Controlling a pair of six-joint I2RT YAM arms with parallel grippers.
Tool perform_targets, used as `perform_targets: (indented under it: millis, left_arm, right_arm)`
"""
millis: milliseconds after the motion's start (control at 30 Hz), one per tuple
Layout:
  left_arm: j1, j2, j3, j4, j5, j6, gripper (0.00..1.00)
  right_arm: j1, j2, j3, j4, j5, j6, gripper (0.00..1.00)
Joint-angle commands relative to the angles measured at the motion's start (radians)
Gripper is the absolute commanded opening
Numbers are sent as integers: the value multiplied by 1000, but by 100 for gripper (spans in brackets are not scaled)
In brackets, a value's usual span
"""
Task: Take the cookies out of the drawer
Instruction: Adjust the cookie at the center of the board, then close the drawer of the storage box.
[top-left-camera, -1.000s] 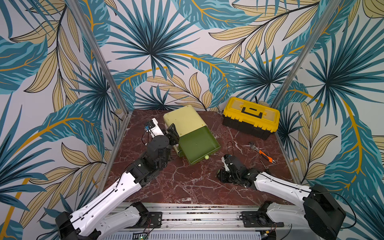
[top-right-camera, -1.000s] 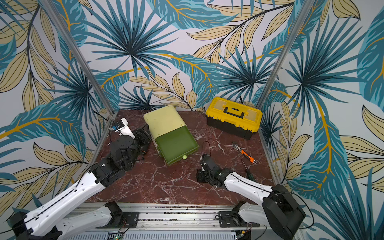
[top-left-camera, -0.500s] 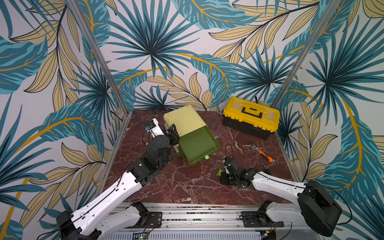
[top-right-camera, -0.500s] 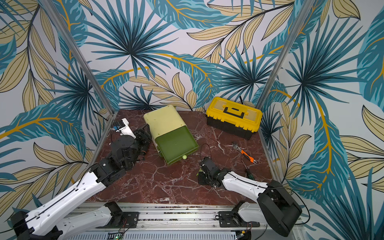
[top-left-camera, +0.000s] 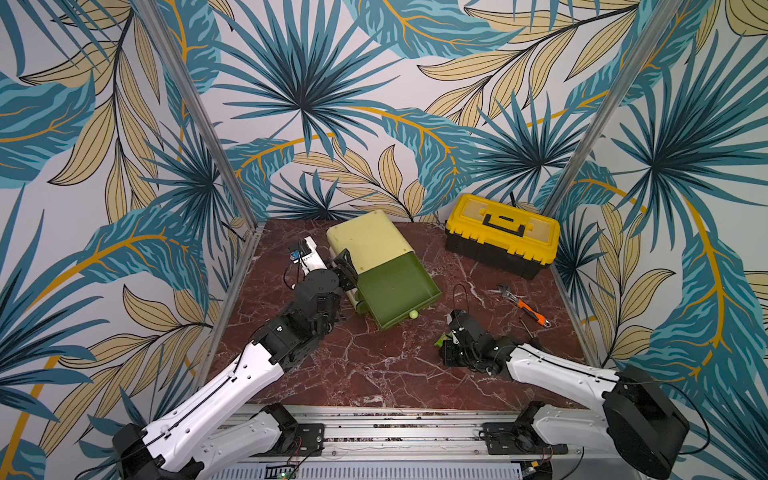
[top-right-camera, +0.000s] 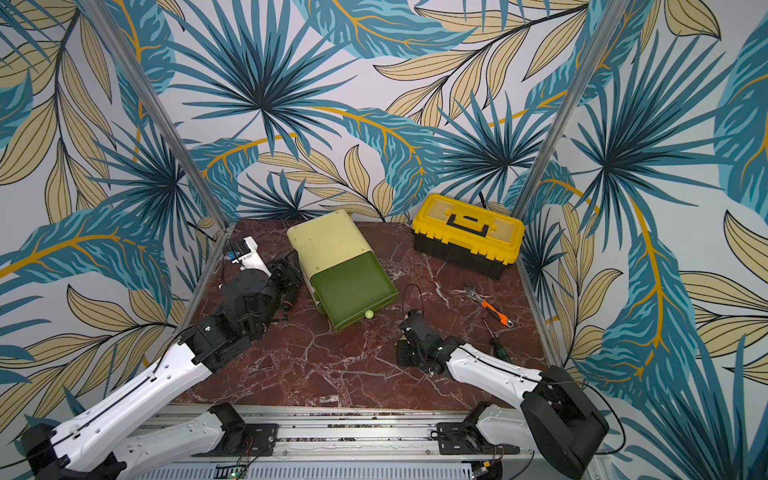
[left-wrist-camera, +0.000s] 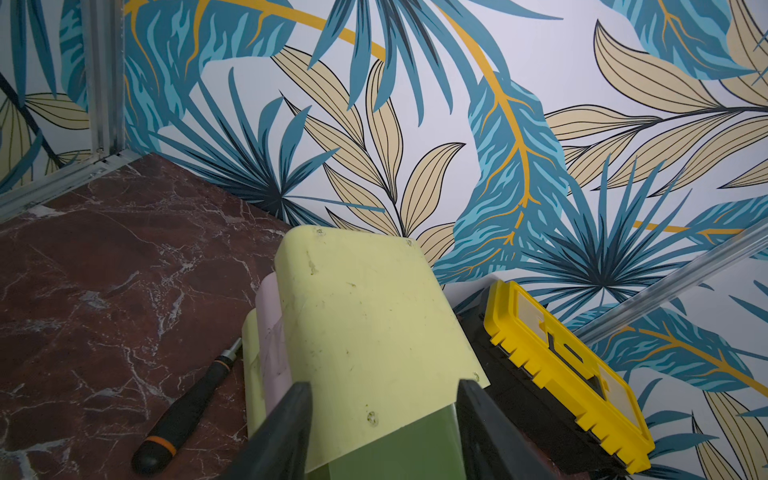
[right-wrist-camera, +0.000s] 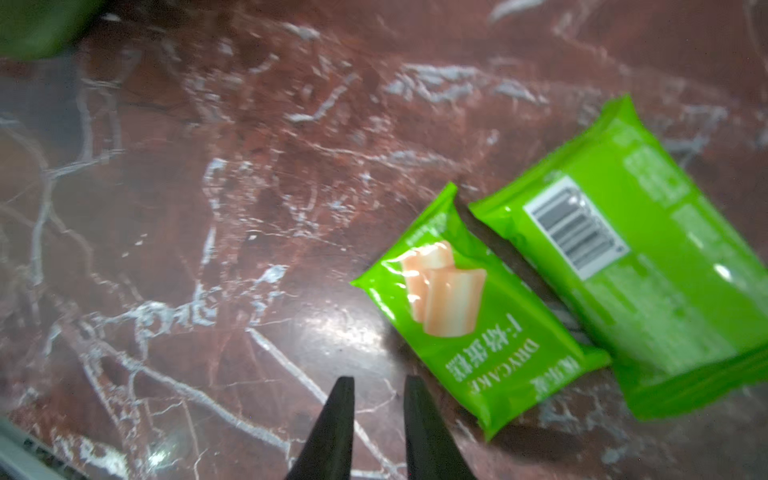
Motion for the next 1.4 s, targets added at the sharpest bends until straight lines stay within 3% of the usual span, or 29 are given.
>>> perform_targets:
  millis: [0, 167, 333, 567, 933, 1367]
  left_arm:
    - [37, 9, 39, -61, 51, 27, 61]
    - [103, 48, 99, -113, 135, 68, 62]
    - [174, 106, 156, -124, 206, 98, 70]
    - [269, 239, 266, -186, 304, 94, 87]
    - [324, 335, 312, -284, 301, -7, 87]
    - [326, 373, 313, -313, 306, -27, 89]
  right_arm:
    - [17, -122, -52, 93, -35, -122, 37]
    - [54, -281, -105, 222, 10, -315, 50]
    - [64, -273, -107, 346, 29, -433, 54]
    - [92, -113, -65, 543, 76, -459, 55]
    - [122, 17, -37, 743, 128, -456, 53]
    - [122, 75, -11, 797, 125, -440, 45]
